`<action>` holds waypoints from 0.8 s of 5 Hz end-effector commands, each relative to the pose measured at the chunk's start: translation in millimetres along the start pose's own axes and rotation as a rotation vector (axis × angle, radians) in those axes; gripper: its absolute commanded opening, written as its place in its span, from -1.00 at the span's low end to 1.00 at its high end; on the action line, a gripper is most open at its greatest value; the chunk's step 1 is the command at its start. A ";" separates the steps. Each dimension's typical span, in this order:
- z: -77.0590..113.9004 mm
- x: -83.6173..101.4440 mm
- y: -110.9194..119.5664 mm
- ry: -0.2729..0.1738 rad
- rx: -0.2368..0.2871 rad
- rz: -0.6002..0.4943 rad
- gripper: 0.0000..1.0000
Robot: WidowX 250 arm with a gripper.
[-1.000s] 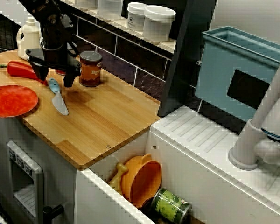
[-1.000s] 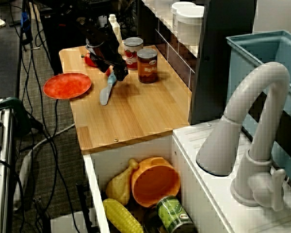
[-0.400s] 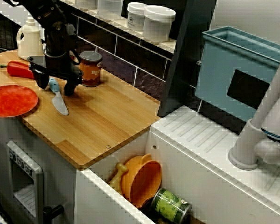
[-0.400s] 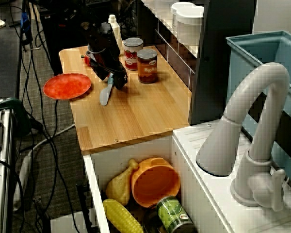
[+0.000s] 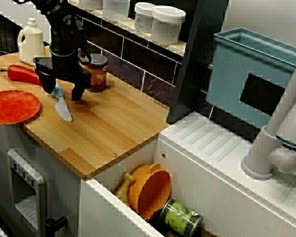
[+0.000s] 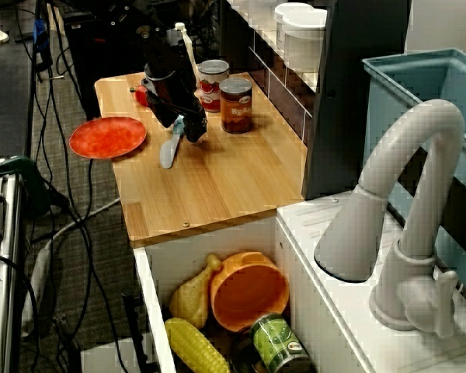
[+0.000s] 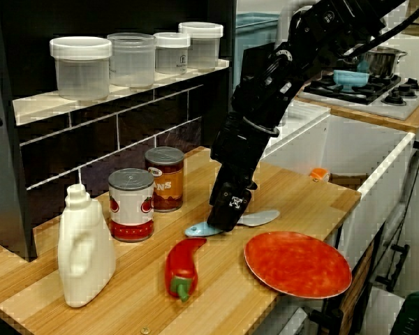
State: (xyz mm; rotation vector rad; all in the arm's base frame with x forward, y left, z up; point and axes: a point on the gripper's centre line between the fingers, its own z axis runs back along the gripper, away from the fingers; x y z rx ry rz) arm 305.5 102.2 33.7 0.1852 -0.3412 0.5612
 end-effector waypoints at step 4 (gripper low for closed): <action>5.2 2.5 7.2 -0.015 -0.011 -0.024 1.00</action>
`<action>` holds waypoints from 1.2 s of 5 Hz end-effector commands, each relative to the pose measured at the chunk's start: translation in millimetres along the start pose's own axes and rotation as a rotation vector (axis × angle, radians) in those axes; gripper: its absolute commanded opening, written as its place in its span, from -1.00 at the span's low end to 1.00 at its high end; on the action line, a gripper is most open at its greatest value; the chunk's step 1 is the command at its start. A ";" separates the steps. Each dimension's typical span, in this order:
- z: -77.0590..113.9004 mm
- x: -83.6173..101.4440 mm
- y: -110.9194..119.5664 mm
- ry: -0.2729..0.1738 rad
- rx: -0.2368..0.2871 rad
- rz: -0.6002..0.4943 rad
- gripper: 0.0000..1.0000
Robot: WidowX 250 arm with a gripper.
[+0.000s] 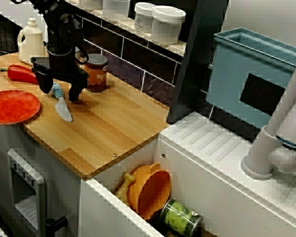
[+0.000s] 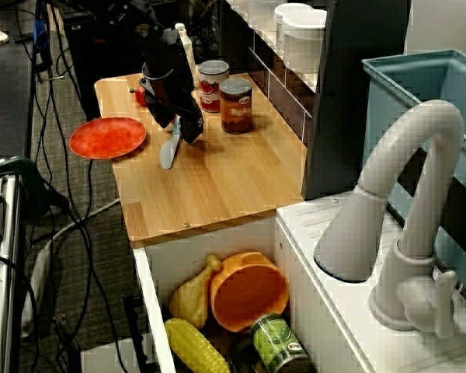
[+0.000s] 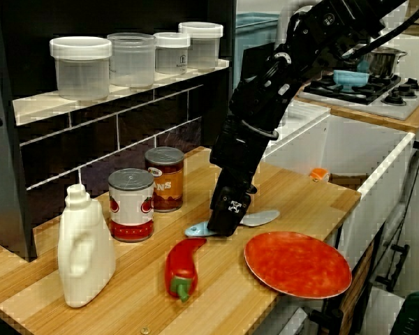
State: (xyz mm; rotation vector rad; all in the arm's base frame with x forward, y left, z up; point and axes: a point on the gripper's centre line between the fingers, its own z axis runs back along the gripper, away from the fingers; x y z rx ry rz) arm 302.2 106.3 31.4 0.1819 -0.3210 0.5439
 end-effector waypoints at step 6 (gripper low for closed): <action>-1.4 -0.4 4.2 0.012 -0.032 -0.043 -1.00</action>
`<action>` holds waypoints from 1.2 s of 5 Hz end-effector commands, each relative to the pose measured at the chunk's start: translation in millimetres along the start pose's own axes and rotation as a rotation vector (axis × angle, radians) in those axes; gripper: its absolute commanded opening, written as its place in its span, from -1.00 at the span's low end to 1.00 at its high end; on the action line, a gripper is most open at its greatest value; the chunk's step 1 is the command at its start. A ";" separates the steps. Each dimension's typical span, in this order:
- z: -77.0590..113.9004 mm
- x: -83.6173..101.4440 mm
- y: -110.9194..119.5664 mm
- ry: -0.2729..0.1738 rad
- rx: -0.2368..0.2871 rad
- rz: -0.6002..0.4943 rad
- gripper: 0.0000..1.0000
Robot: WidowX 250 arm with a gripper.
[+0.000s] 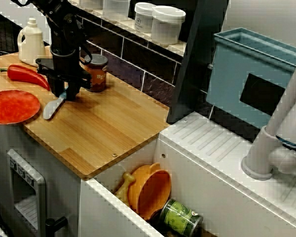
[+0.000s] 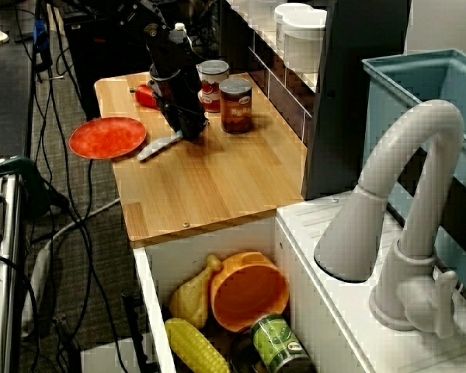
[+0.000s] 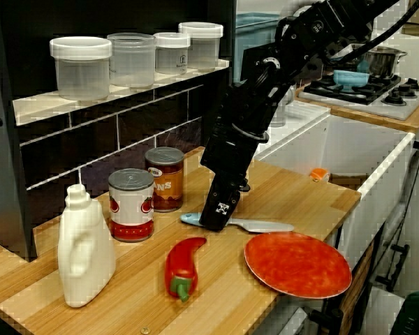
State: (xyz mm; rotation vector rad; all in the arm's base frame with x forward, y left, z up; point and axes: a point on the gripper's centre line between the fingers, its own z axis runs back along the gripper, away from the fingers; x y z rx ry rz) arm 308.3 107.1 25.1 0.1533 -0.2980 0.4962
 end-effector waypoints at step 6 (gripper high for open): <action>55.0 15.5 -7.2 0.074 -0.137 0.040 -1.00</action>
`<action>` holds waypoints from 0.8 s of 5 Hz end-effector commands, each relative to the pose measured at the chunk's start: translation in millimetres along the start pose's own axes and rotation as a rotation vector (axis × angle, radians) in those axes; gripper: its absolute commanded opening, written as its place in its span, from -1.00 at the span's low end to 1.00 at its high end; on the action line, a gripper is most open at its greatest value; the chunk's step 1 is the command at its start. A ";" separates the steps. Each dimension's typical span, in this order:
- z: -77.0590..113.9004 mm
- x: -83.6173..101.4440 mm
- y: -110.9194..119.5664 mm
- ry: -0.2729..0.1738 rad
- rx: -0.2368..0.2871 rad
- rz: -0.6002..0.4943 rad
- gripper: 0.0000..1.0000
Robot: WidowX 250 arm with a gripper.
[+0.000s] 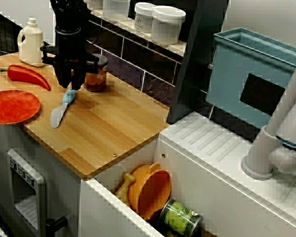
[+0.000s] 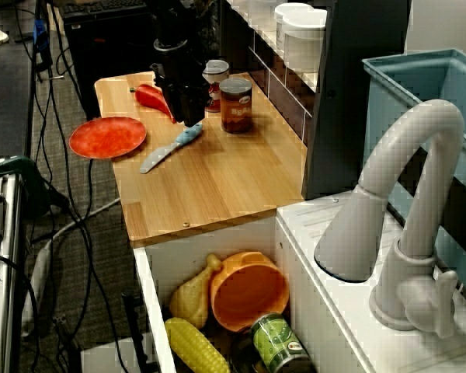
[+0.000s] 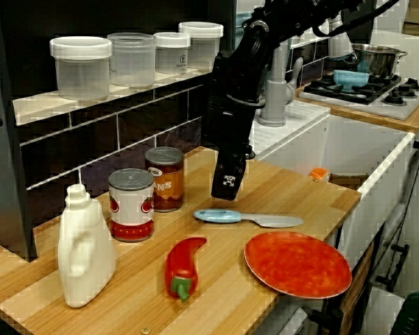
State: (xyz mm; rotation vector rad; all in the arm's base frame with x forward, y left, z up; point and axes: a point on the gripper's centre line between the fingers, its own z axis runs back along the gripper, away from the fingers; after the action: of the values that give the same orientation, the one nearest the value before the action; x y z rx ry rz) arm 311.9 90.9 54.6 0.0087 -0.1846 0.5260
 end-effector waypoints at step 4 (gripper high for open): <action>-7.7 -2.2 44.5 -0.018 -0.050 -0.099 1.00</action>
State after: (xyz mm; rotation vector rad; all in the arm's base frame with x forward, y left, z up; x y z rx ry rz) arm 289.5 125.0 31.9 -0.0359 -0.1750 0.4250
